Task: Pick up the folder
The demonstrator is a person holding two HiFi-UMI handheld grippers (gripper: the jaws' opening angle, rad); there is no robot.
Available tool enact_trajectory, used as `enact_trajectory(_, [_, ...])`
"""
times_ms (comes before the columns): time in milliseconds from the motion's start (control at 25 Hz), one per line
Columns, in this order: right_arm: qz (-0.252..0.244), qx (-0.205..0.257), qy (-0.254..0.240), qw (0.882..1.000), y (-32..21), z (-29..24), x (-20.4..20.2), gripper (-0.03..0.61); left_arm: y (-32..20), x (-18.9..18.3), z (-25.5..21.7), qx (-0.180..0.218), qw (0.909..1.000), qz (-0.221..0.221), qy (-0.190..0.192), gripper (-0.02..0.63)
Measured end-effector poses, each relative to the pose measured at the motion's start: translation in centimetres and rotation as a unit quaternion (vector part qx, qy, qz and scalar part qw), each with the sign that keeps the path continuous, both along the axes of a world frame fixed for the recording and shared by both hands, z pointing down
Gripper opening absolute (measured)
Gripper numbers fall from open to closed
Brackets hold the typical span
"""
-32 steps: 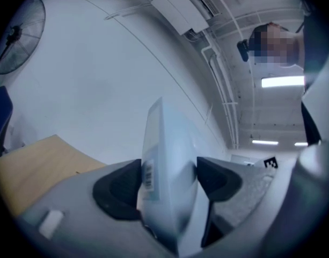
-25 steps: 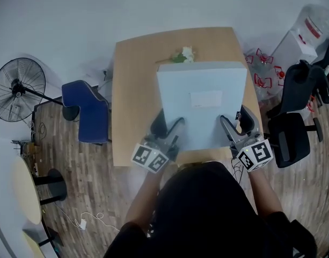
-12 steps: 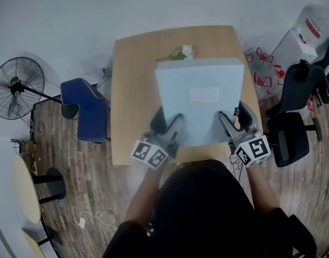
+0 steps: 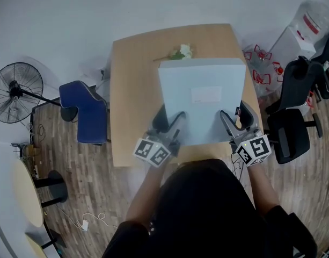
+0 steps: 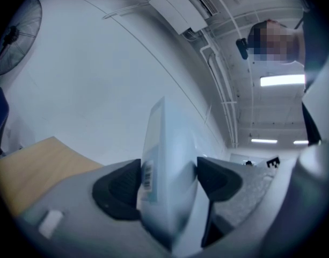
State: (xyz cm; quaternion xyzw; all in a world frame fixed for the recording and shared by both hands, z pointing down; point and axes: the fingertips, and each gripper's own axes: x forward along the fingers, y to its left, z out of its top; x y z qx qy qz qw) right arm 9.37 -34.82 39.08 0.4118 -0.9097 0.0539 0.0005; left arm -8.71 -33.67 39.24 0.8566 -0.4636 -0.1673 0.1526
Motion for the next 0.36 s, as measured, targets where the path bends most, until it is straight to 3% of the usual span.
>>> enact_trajectory(360, [0.009, -0.005, 0.004, 1.0, -0.27, 0.24, -0.32, 0.293, -0.33, -0.36, -0.08, -0.001, 1.0, 0.006, -0.004, 0.322])
